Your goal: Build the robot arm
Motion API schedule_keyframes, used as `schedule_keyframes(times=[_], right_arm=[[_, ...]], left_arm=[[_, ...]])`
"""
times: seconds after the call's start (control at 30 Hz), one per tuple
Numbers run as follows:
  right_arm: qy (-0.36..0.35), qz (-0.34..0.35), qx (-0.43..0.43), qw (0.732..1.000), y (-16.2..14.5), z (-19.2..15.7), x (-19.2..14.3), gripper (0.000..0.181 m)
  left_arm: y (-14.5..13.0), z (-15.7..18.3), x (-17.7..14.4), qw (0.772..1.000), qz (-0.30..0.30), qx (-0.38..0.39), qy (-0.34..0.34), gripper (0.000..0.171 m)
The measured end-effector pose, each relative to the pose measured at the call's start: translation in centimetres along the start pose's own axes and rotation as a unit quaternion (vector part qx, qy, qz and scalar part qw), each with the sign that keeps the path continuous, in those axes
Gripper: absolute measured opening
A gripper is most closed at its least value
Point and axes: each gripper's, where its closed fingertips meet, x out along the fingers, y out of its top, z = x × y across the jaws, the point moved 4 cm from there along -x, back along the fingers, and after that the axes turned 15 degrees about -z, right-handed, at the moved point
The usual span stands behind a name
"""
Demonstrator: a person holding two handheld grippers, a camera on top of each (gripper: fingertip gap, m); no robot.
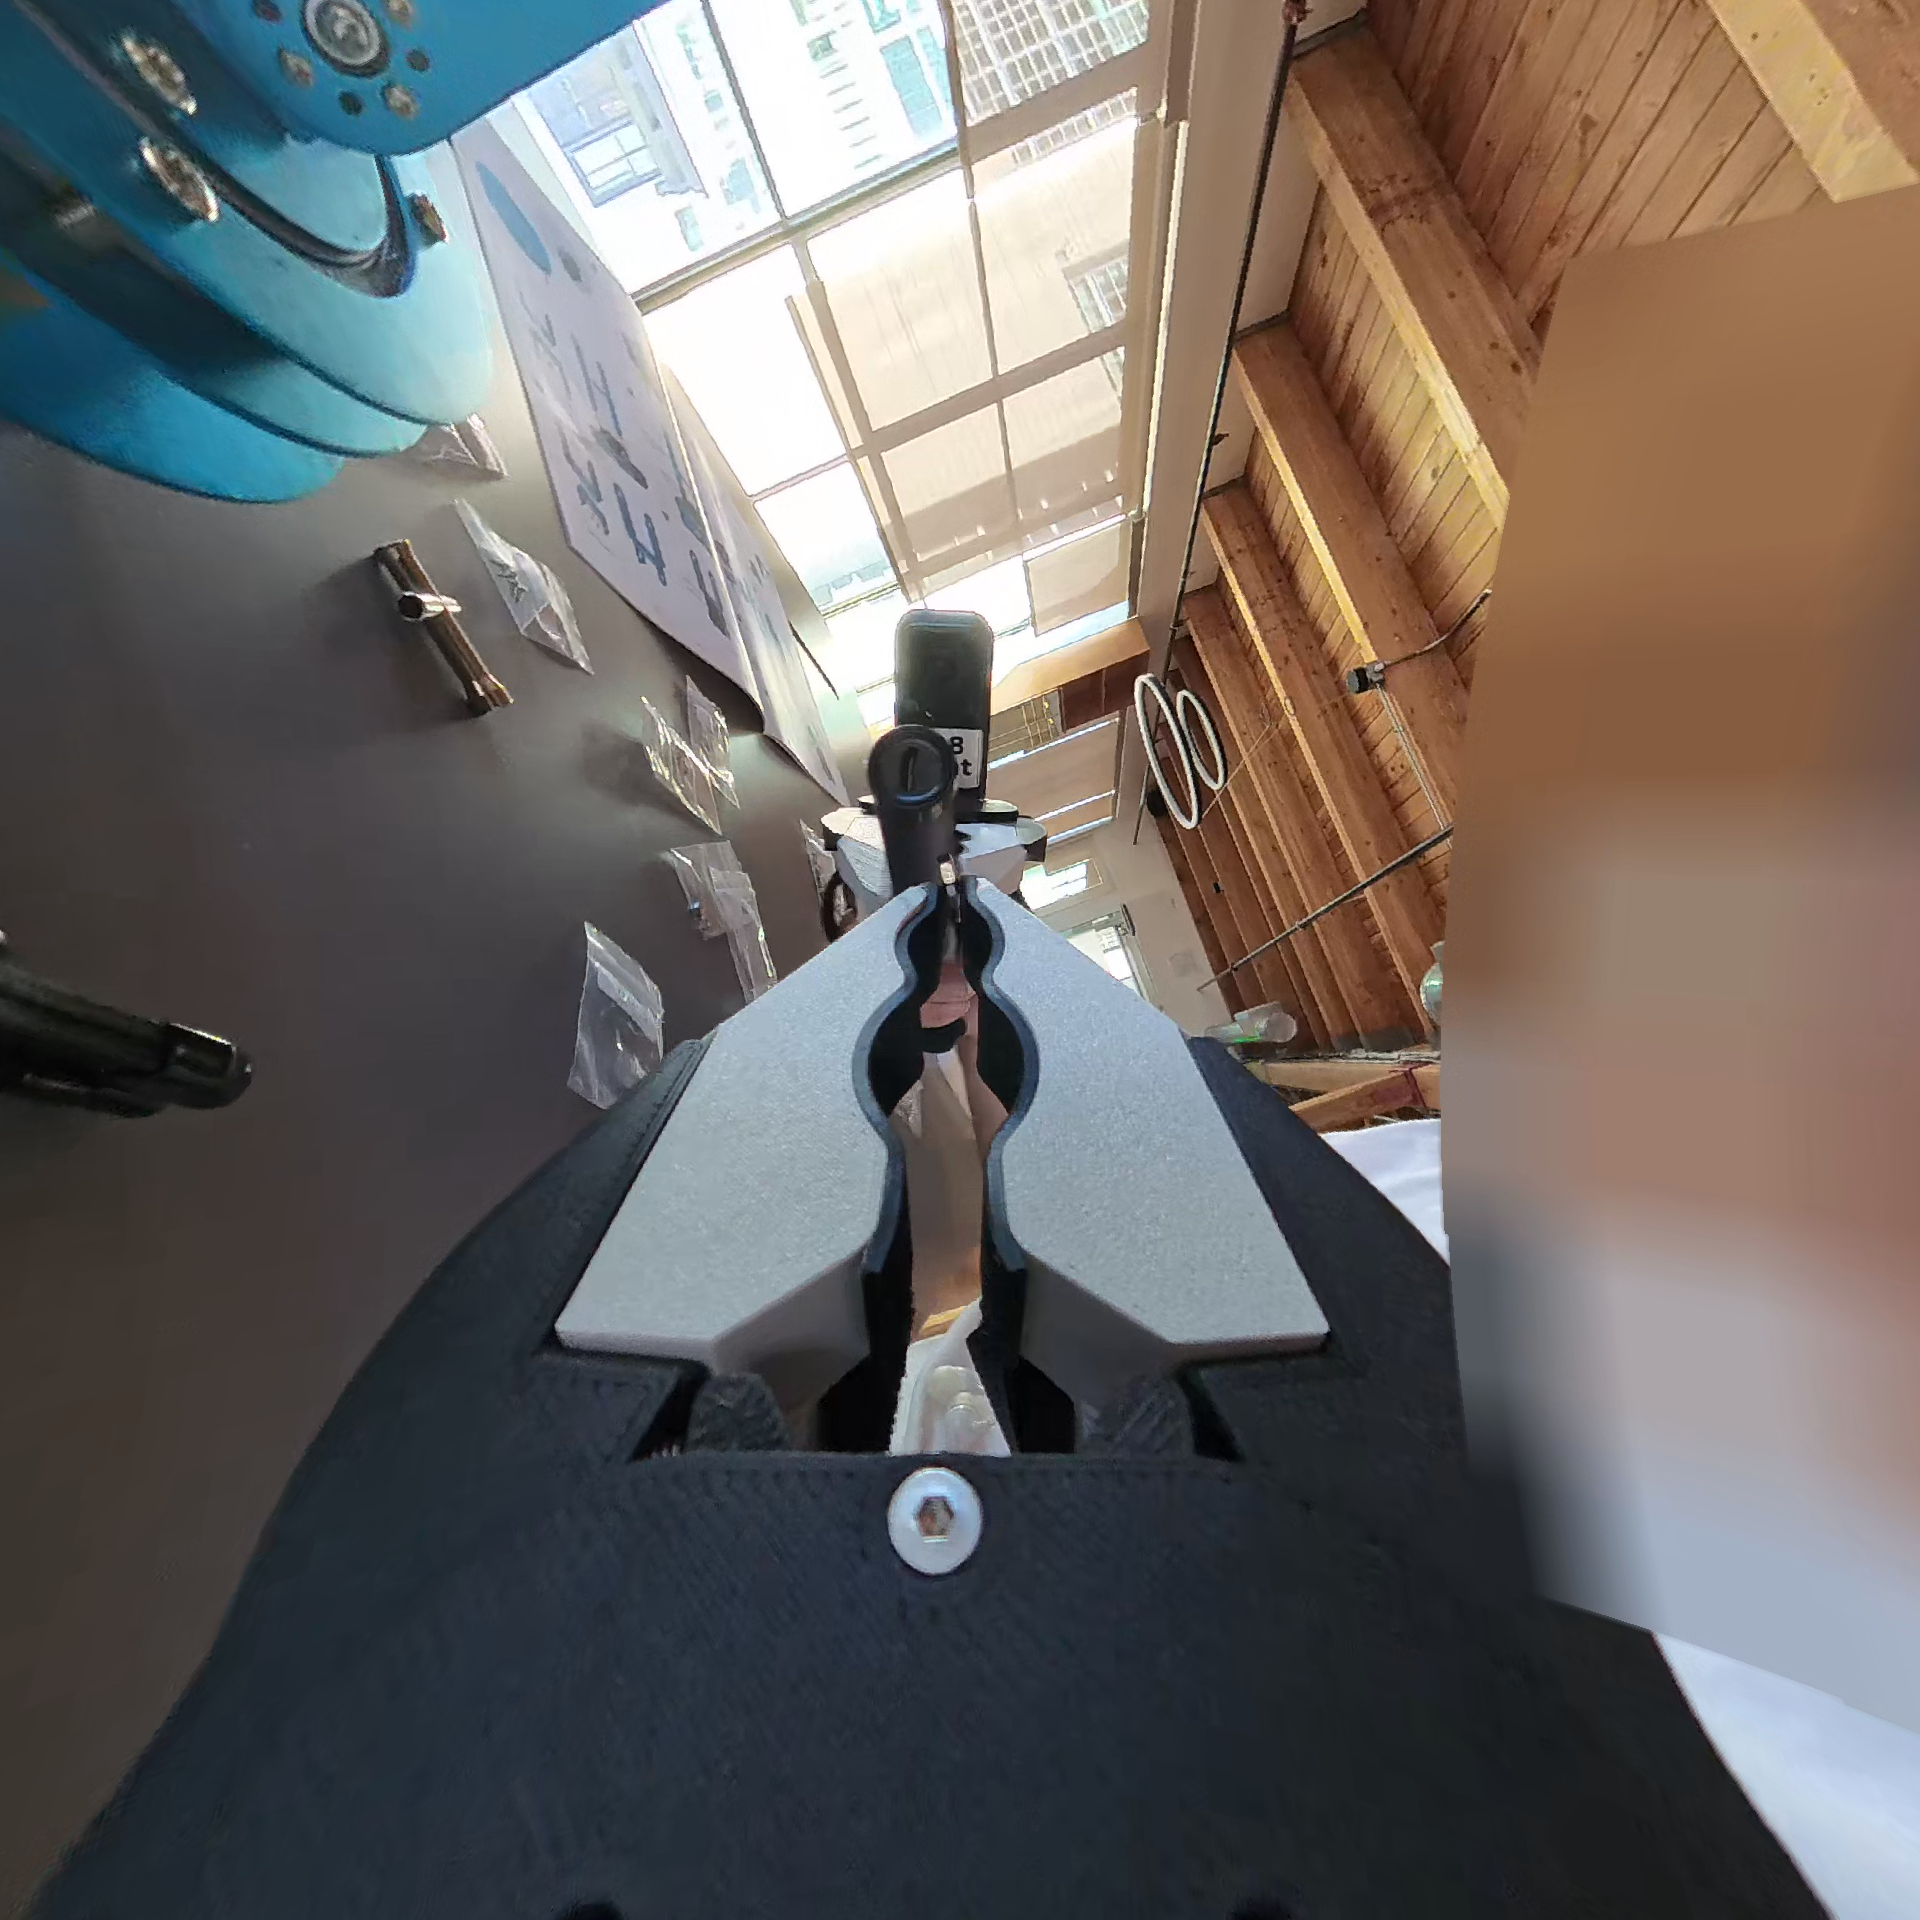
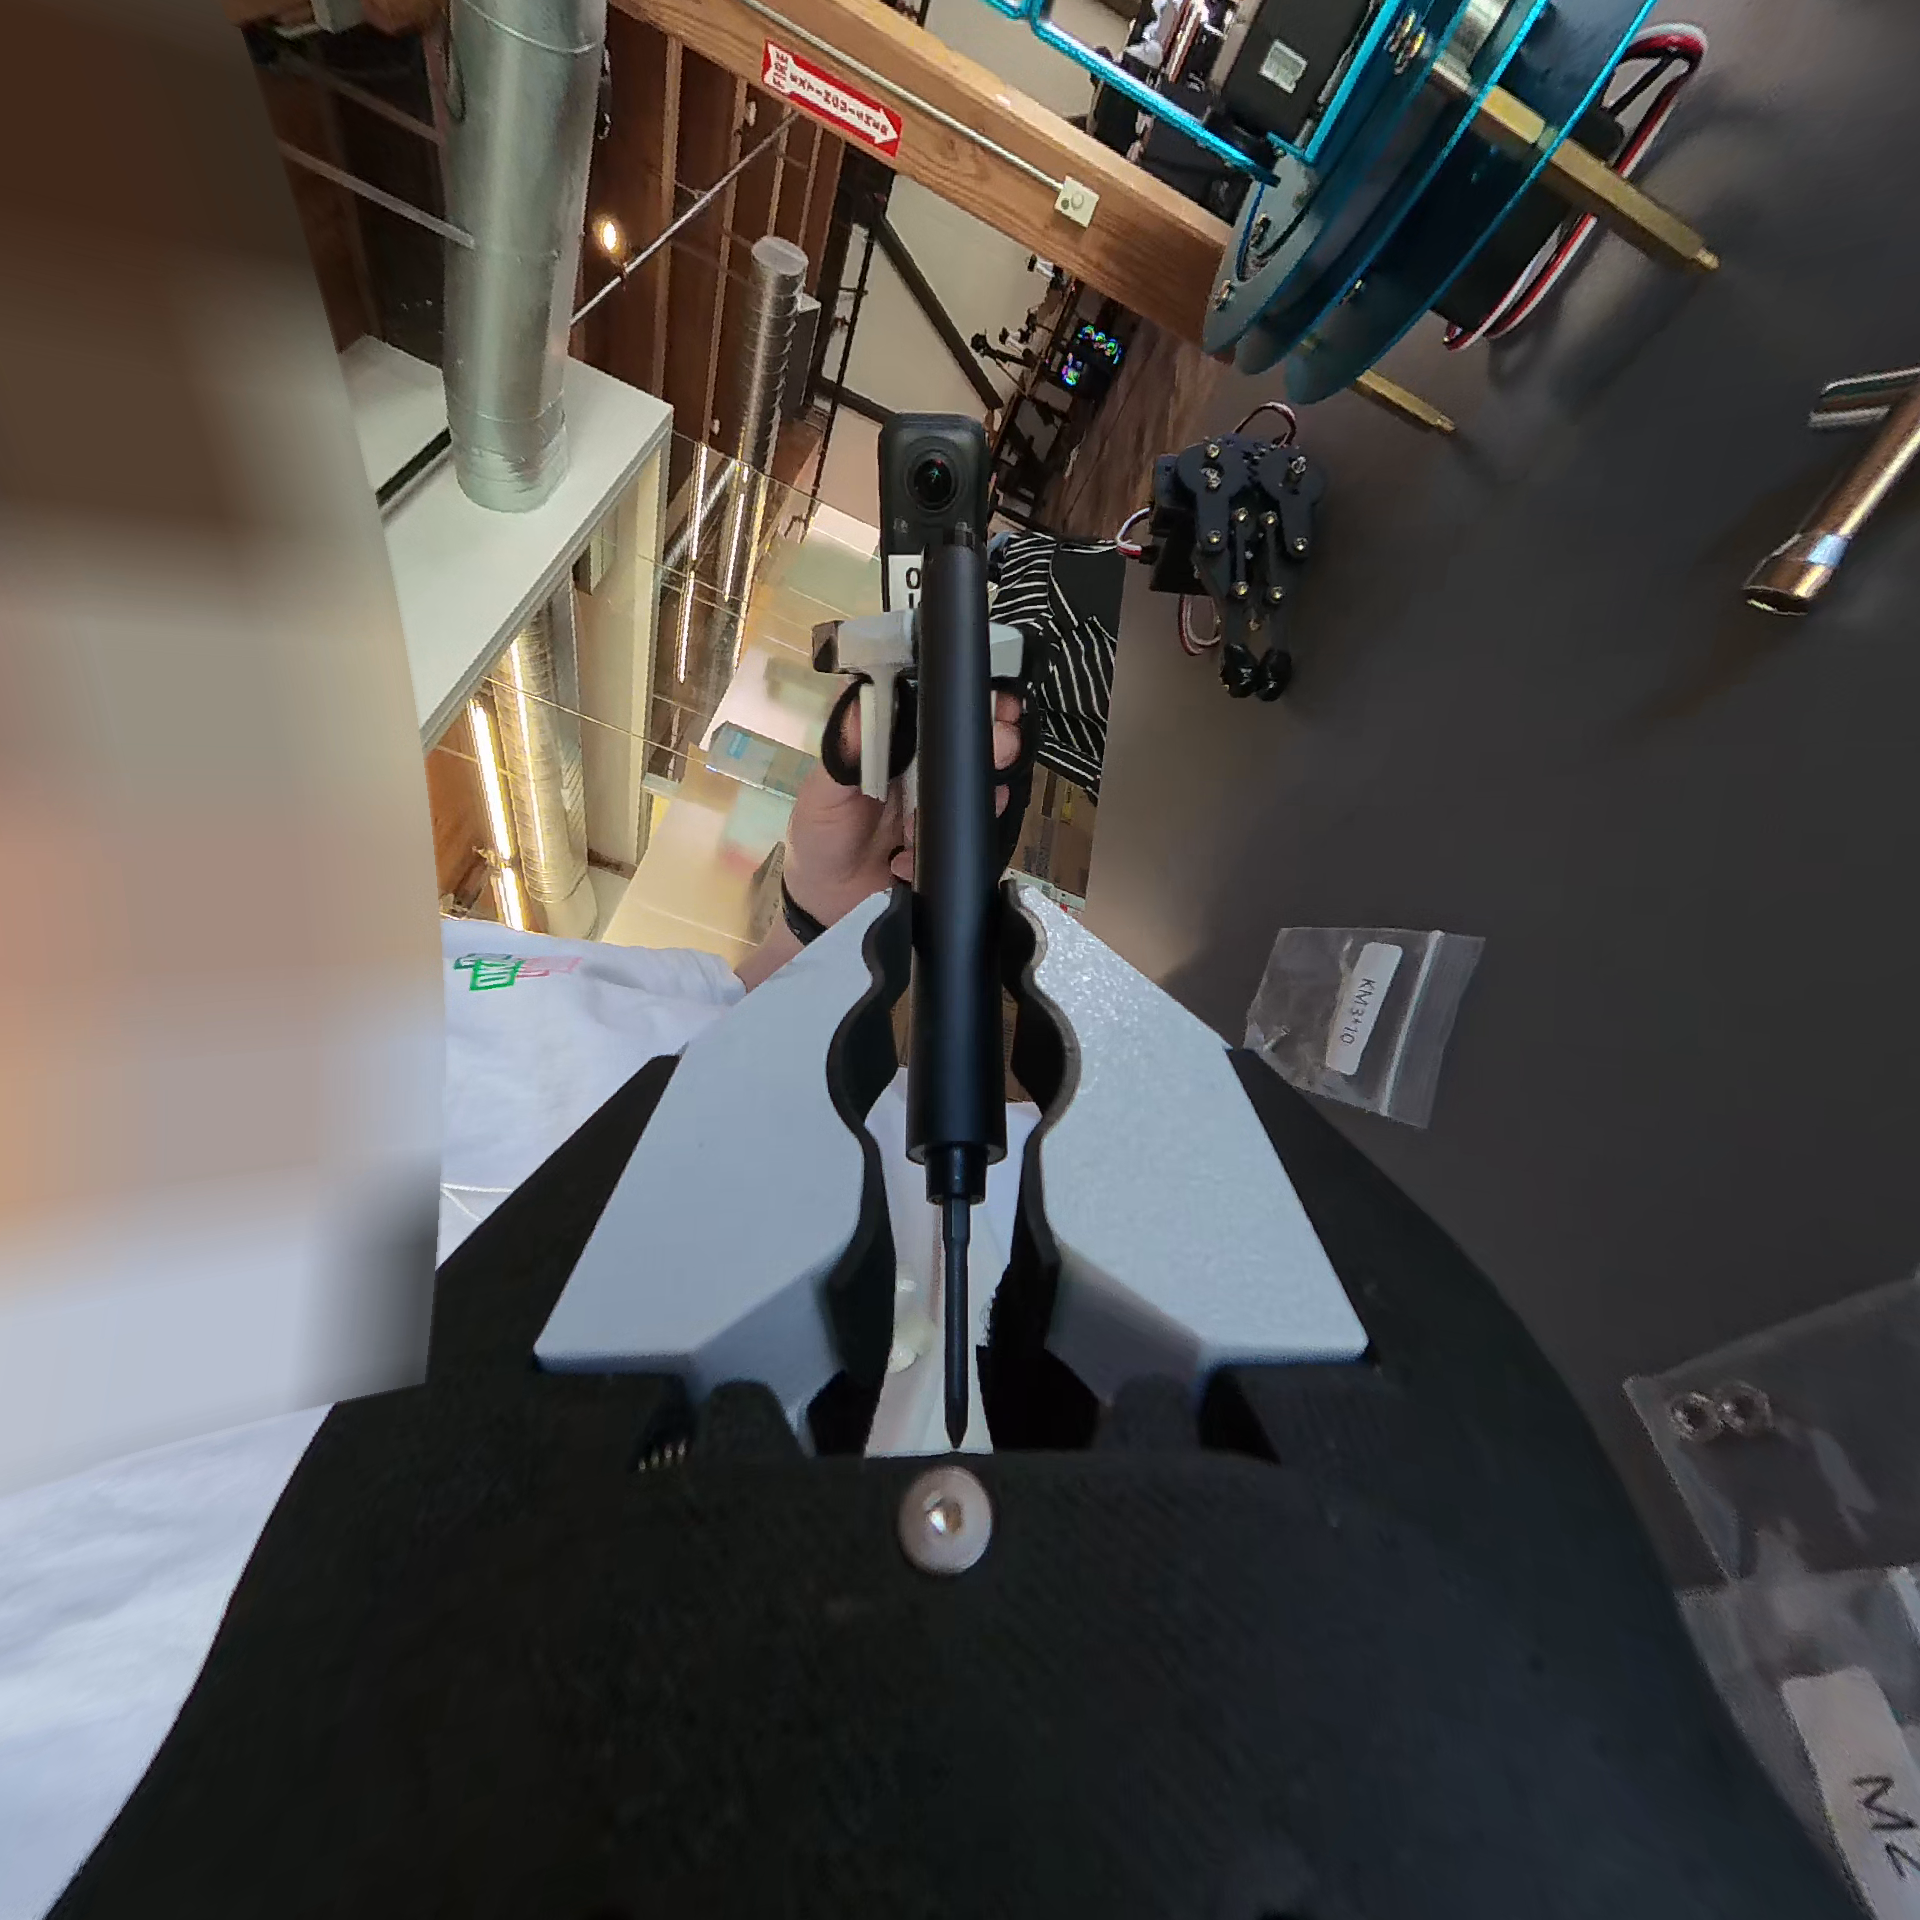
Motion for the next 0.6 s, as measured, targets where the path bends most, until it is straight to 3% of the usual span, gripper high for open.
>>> schedule_keyframes(times=[0.6], right_arm=[[-0.017,-0.014,-0.015,1.000,-0.25,-0.54,0.10,0.015]], left_arm=[[0.24,0.24,-0.11,1.000,0.017,-0.002,-0.009,0.001]])
